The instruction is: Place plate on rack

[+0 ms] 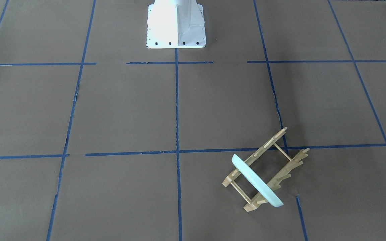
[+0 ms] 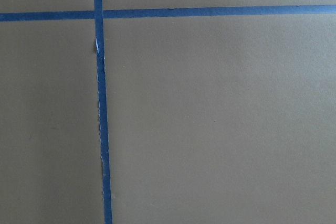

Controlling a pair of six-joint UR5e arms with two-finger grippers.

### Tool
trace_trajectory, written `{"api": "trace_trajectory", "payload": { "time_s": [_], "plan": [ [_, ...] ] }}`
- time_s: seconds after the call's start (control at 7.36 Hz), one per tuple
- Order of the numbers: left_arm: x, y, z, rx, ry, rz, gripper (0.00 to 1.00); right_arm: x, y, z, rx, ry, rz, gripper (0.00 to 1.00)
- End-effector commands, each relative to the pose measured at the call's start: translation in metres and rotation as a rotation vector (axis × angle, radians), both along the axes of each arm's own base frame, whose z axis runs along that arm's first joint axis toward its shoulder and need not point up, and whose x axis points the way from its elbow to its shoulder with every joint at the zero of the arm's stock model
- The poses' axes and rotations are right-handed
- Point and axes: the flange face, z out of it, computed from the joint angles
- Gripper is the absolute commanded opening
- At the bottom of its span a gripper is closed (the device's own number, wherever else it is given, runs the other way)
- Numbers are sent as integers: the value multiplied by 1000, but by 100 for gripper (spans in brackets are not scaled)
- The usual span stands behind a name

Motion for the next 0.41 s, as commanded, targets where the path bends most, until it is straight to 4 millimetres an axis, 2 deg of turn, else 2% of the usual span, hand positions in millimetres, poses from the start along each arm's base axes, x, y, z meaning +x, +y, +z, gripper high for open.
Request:
{"api": "trace_trajectory", "payload": {
  "time_s": [0.0, 0.27],
  "plan": [
    [0, -6, -4, 9, -1, 2, 100, 0, 0, 0, 0, 0, 0, 100],
    [1, -7, -7, 17, -2, 4, 100, 0, 0, 0, -1, 0, 0, 100]
  ]
}}
